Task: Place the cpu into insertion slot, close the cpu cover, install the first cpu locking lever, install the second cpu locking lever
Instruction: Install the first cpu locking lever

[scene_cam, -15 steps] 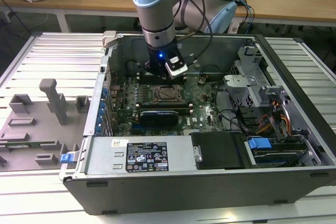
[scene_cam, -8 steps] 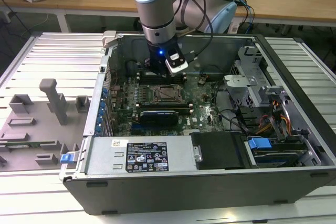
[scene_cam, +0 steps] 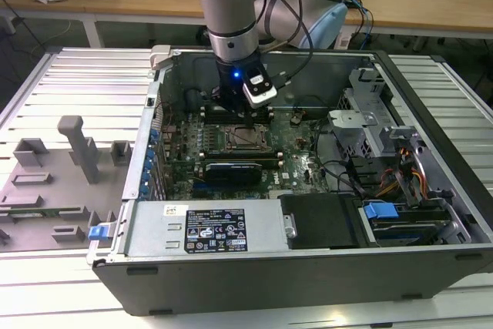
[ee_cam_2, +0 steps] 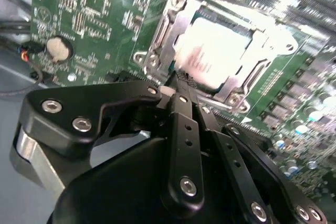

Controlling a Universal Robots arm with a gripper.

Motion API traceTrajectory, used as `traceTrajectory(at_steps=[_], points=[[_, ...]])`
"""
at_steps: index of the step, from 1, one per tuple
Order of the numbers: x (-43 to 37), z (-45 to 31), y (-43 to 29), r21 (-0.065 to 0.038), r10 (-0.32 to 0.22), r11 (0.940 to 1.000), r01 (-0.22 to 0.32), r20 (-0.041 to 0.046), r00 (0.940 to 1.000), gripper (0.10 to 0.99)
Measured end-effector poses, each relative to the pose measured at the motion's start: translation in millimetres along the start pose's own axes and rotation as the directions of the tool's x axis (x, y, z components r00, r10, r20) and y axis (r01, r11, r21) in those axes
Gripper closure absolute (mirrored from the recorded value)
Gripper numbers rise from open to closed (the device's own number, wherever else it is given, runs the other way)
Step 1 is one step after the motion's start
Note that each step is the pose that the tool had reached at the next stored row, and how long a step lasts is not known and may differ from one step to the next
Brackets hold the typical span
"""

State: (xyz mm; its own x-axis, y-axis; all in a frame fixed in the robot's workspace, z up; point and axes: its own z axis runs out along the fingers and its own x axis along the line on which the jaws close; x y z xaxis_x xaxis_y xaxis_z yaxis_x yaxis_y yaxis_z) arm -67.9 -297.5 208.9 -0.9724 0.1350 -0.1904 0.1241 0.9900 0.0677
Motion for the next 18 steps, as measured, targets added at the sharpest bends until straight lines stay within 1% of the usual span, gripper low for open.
traceTrajectory(at_steps=[1, 5, 6, 7, 8, 9, 10, 12, 13, 14, 15, 17, 18], points=[[-0.5, 0.1, 0.0, 0.010, -0.002, 0.9999, 0.002, -0.0040, 1.0000, 0.980], [-0.7, 0.1, 0.1, 0.010, -0.001, 0.9999, 0.002, -0.0053, 1.0000, 0.980], [-1.5, 0.5, 0.2, 0.012, -0.001, 0.9999, 0.001, -0.0176, 0.9998, 0.980], [-2.7, 0.8, 0.3, 0.014, 0.000, 0.9999, 0.001, -0.0349, 0.9994, 0.980], [-4.3, 1.3, 0.5, 0.018, 0.001, 0.9998, 0.000, -0.0600, 0.9982, 0.980], [-5.5, 1.6, 0.7, 0.020, 0.002, 0.9998, 0.000, -0.0771, 0.9970, 0.980], [-6.7, 1.9, 0.8, 0.022, 0.003, 0.9998, -0.001, -0.0920, 0.9958, 0.980], [-6.7, 1.9, 0.8, 0.022, 0.003, 0.9998, -0.001, -0.0921, 0.9957, 0.980], [-6.7, 1.9, 0.9, 0.025, 0.003, 0.9997, 0.000, -0.0920, 0.9958, 0.980], [-6.8, 1.9, 0.6, 0.038, 0.001, 0.9993, 0.002, -0.0905, 0.9959, 0.980], [-6.9, 2.0, 0.3, 0.046, 0.000, 0.9989, 0.004, -0.0901, 0.9959, 0.980], [-7.3, 1.8, -1.5, 0.057, -0.001, 0.9983, 0.006, -0.0905, 0.9959, 0.980], [-7.6, 1.7, -3.2, 0.058, -0.001, 0.9983, 0.006, -0.0908, 0.9959, 0.980]])
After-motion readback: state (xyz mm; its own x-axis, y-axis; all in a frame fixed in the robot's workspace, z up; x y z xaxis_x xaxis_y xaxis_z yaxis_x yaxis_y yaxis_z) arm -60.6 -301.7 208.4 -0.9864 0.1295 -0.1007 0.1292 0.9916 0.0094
